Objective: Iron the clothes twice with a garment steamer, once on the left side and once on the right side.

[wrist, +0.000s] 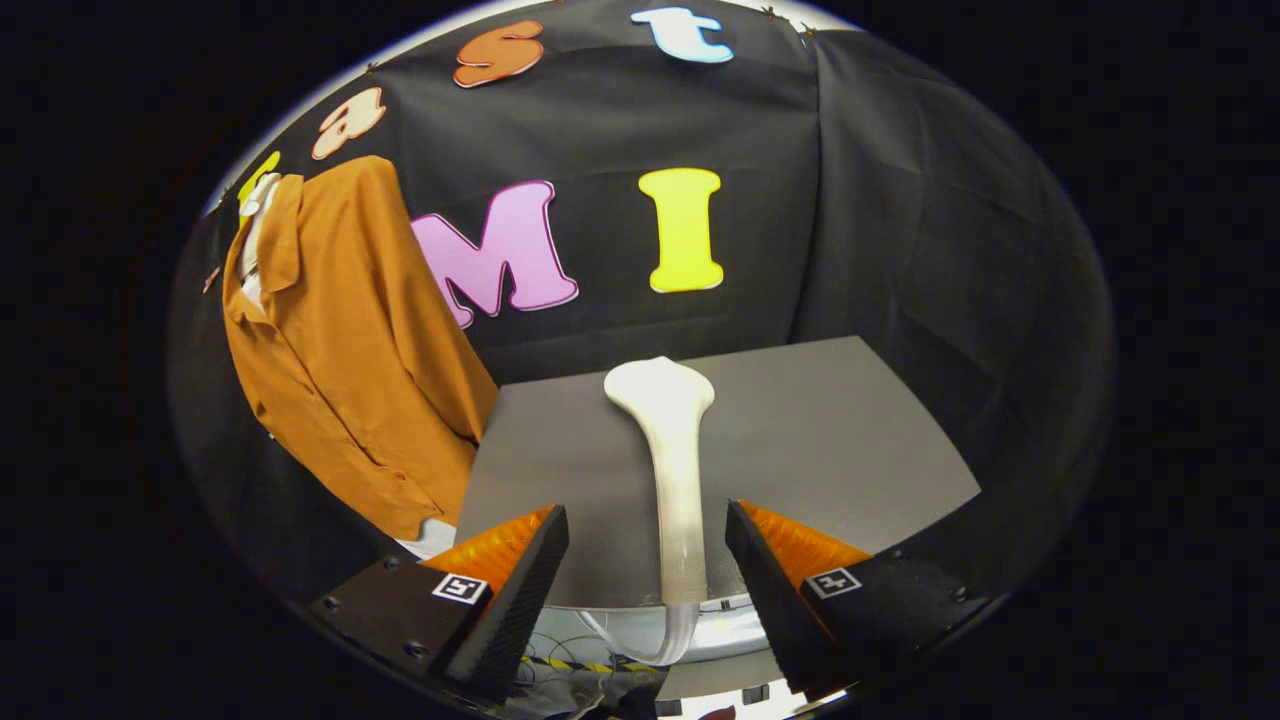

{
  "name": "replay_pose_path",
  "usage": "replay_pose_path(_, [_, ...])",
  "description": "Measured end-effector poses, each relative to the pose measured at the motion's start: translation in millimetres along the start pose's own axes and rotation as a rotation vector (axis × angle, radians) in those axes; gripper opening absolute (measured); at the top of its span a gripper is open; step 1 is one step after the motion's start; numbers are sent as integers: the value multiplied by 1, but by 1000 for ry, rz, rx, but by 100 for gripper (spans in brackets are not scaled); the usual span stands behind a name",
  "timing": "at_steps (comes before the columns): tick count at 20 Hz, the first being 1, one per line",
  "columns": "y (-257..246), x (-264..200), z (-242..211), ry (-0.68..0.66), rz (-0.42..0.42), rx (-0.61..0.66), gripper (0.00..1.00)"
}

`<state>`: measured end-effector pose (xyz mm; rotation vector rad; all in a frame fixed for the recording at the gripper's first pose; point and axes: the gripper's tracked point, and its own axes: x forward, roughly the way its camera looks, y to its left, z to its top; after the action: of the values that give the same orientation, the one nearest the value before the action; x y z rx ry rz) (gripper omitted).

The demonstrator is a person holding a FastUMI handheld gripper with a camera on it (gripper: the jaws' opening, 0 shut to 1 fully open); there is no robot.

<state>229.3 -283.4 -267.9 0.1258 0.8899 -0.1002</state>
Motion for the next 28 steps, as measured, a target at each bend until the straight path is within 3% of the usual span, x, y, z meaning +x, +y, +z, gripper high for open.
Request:
replay_pose_path(4, [-9,39,-18,101,13,18,95])
replay_pose_path(5, [-12,45,-22,119,10,21,85])
replay_pose_path(8, [-17,62,-39,181,6,38,69])
replay_pose_path(10, [-16,69,-48,214,11,53,50])
replay_pose_path(13, [-19,61,-38,178,7,24,43])
replay_pose_path(15, [-19,72,-41,148,19,-29,31])
replay_pose_path(18, [-19,68,-34,125,24,-4,25])
replay_pose_path(22, [-25,52,-16,27,15,42,25])
replay_pose_path(28, [-19,-15,36,-204,-28,40,25])
